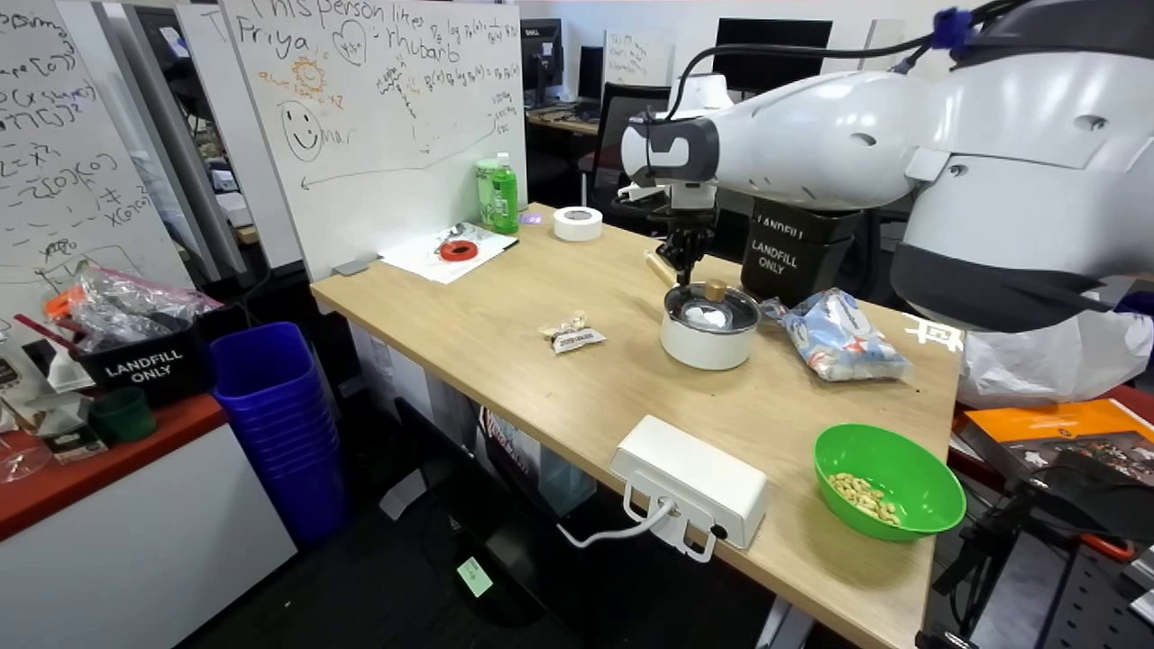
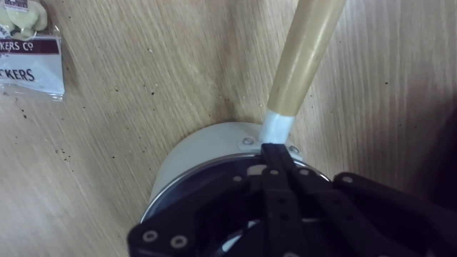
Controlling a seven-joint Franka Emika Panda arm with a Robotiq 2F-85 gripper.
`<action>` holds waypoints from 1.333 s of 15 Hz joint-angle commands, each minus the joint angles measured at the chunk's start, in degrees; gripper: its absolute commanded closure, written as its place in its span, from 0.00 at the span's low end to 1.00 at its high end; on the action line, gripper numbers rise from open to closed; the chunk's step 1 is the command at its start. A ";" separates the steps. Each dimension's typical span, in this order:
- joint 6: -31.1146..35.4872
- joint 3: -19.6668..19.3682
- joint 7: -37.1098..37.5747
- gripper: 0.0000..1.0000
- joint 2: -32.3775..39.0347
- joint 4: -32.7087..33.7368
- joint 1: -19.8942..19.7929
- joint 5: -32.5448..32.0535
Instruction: Move the pot forward
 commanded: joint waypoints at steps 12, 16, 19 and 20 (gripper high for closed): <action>-1.93 -1.57 0.00 1.00 -0.01 -0.25 -0.06 6.95; -1.51 -0.95 0.01 1.00 0.07 -0.09 -0.18 6.11; -1.59 -0.49 0.01 1.00 0.18 1.33 -0.72 5.83; -1.39 -0.19 0.01 1.00 0.18 1.80 -0.85 5.48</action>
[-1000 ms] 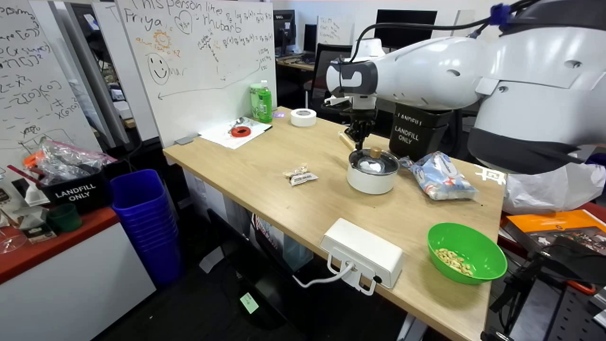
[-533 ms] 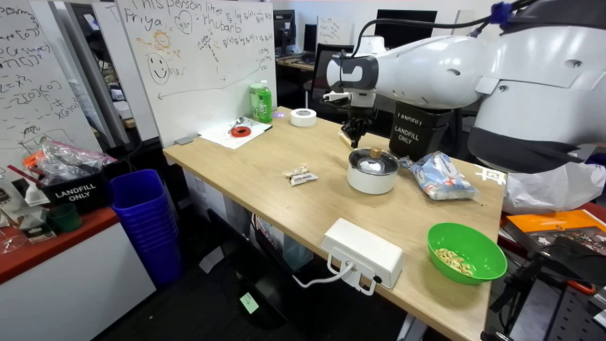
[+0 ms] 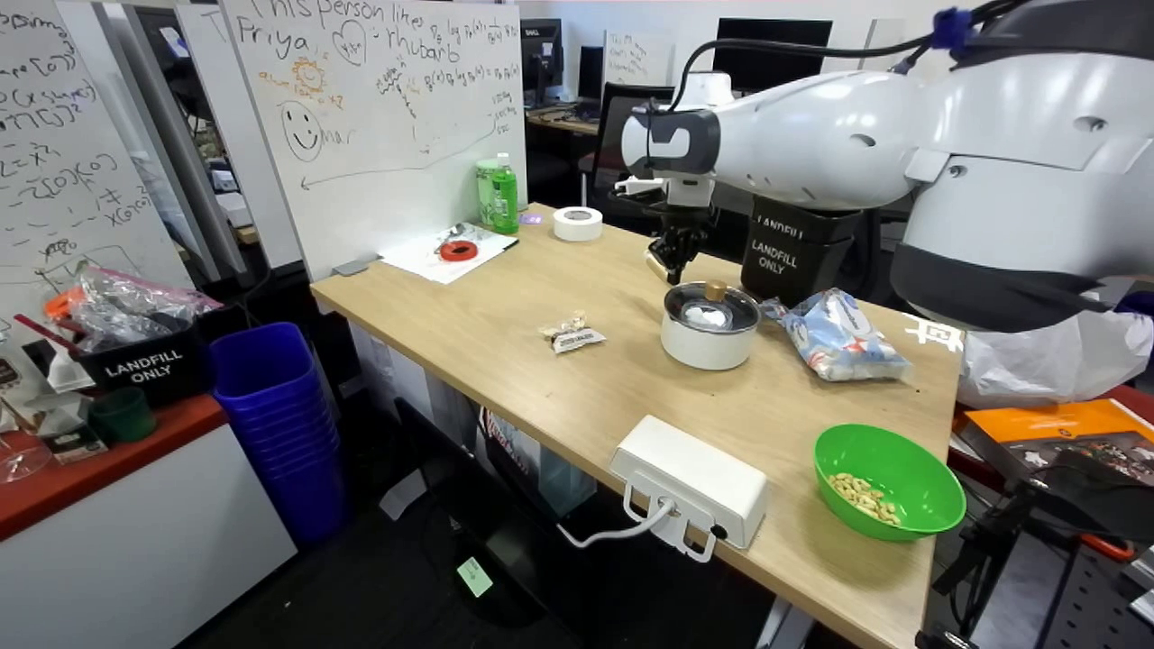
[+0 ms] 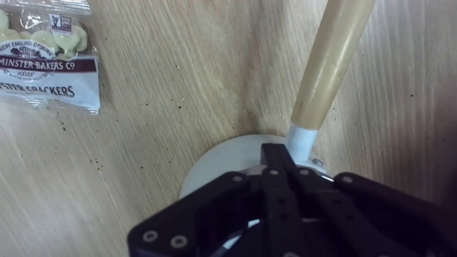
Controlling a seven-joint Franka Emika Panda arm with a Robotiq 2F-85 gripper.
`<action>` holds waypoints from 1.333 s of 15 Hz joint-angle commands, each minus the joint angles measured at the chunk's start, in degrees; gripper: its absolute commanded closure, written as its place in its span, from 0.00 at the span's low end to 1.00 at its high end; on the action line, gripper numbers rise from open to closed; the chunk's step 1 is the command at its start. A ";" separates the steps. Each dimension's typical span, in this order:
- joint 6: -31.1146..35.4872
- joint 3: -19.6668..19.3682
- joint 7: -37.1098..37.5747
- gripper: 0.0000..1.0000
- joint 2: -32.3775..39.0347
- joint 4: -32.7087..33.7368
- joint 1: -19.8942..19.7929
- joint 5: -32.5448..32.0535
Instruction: Move the pot forward
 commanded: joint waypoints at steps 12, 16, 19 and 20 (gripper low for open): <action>-0.94 0.66 0.00 1.00 0.09 0.29 -0.73 -1.64; -1.67 0.07 0.00 1.00 0.09 -0.74 -0.49 -3.05; -1.85 -0.69 0.00 1.00 0.09 -1.91 0.38 -5.10; -2.21 -1.01 0.00 1.00 0.09 -2.01 0.63 -5.41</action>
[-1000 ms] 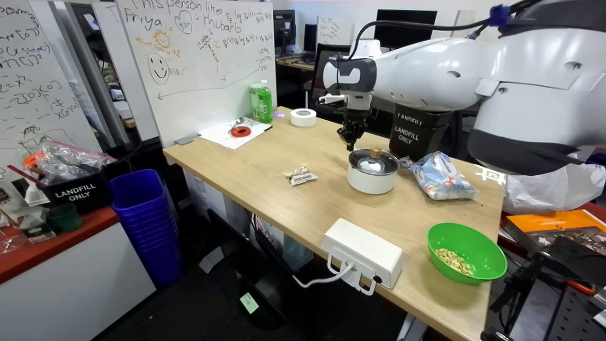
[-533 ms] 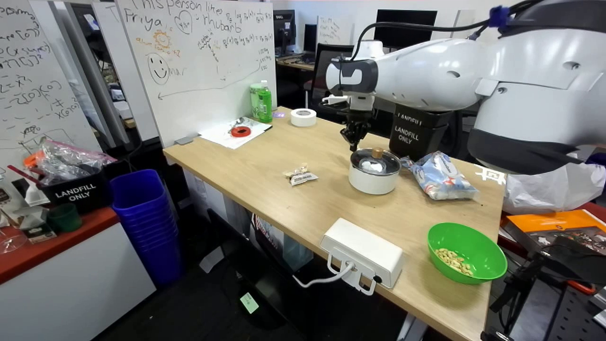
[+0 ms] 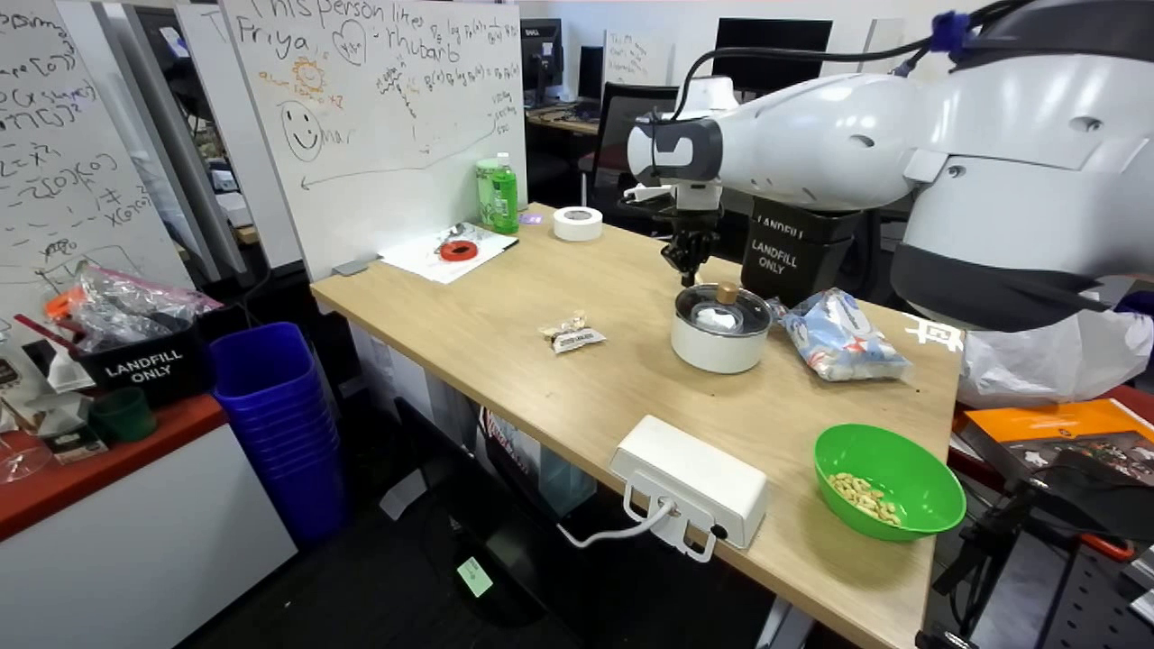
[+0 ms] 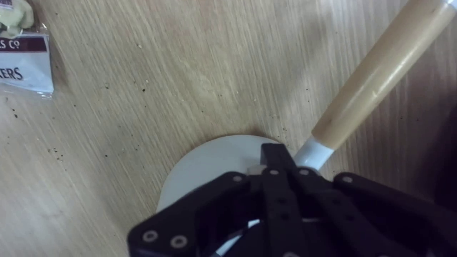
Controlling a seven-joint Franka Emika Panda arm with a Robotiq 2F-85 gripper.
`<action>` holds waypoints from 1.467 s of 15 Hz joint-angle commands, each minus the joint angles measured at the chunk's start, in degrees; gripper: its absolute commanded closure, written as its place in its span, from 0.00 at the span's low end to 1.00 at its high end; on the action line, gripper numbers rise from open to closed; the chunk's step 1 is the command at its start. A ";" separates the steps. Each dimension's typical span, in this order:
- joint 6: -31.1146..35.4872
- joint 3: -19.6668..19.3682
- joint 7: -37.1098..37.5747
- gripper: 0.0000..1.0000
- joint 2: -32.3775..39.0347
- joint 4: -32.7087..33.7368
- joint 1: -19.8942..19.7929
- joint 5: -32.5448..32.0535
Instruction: Move the pot forward
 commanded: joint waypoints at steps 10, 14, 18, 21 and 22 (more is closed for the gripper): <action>-4.37 -4.36 0.00 1.00 -0.45 -3.36 2.92 -0.95; -4.23 -7.29 0.04 1.00 -0.11 -11.70 5.34 4.27; -5.17 -7.36 -0.02 1.00 -0.12 -14.50 5.33 6.99; -5.31 -7.25 0.00 1.00 -0.09 -14.74 5.63 9.22; -5.21 -7.16 0.02 1.00 -0.09 -14.58 5.63 10.20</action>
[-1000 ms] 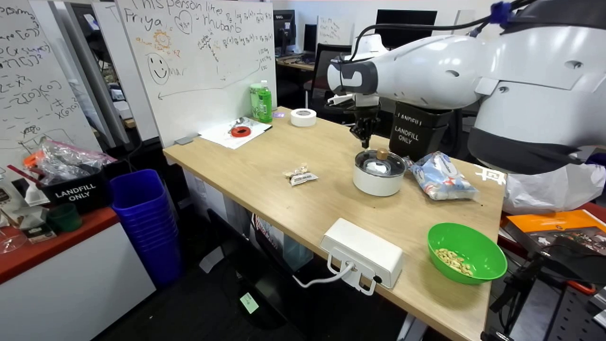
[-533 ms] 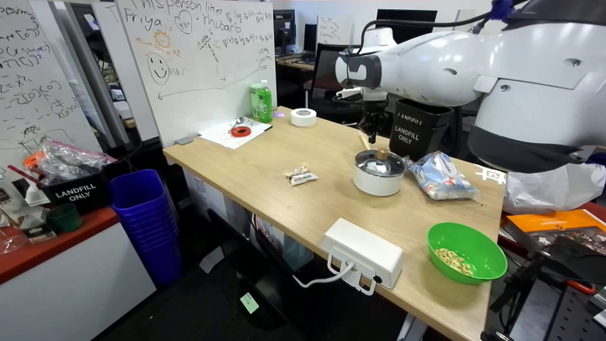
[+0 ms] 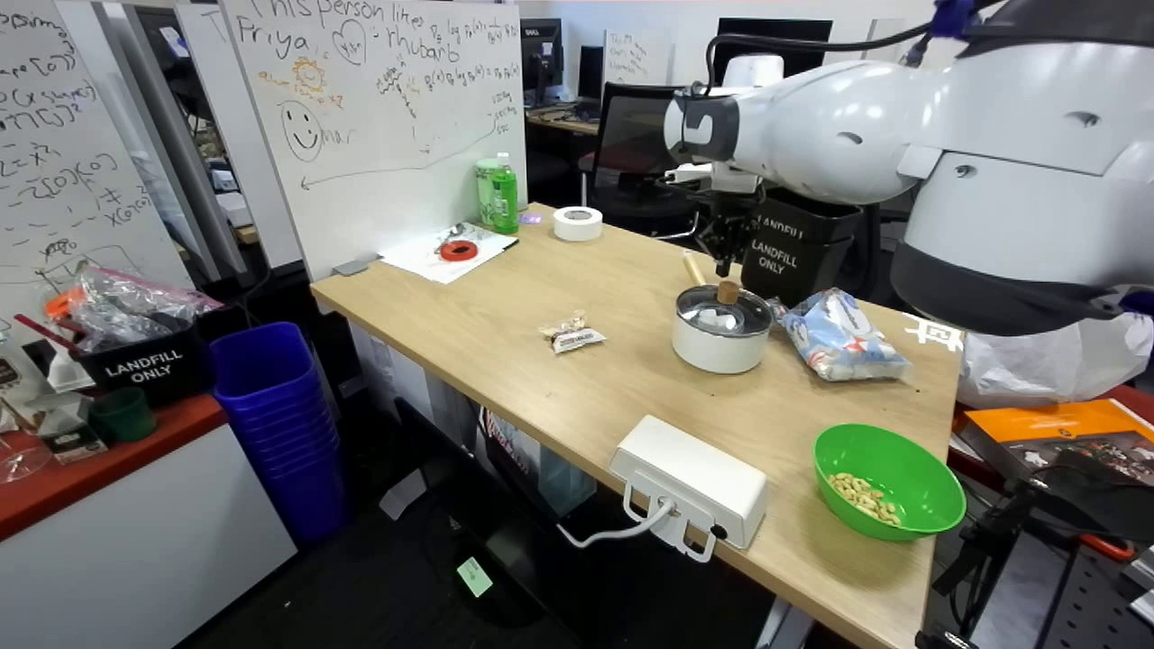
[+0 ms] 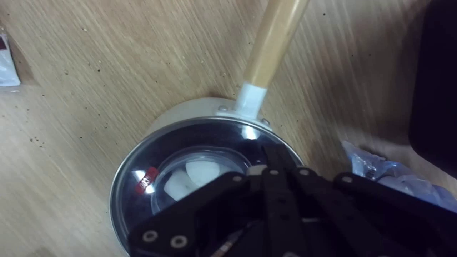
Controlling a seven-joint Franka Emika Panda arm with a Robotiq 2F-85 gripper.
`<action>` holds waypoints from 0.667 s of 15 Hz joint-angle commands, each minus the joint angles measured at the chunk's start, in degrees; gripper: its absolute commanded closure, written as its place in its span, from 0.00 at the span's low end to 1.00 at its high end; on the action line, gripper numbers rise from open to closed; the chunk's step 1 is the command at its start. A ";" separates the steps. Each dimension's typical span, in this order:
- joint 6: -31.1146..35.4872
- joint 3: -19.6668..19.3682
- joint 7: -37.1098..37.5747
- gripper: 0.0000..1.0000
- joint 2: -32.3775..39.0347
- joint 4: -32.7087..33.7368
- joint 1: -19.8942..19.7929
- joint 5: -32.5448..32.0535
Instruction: Move the pot forward
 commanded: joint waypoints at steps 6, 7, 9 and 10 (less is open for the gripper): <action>0.28 1.28 0.00 0.73 0.04 0.91 -0.02 6.81; 0.57 1.61 0.00 0.67 0.04 1.31 -0.12 7.07; 1.59 2.22 0.00 0.53 0.05 1.80 -0.28 7.24; 2.34 2.40 0.00 0.45 0.05 1.60 -0.25 7.06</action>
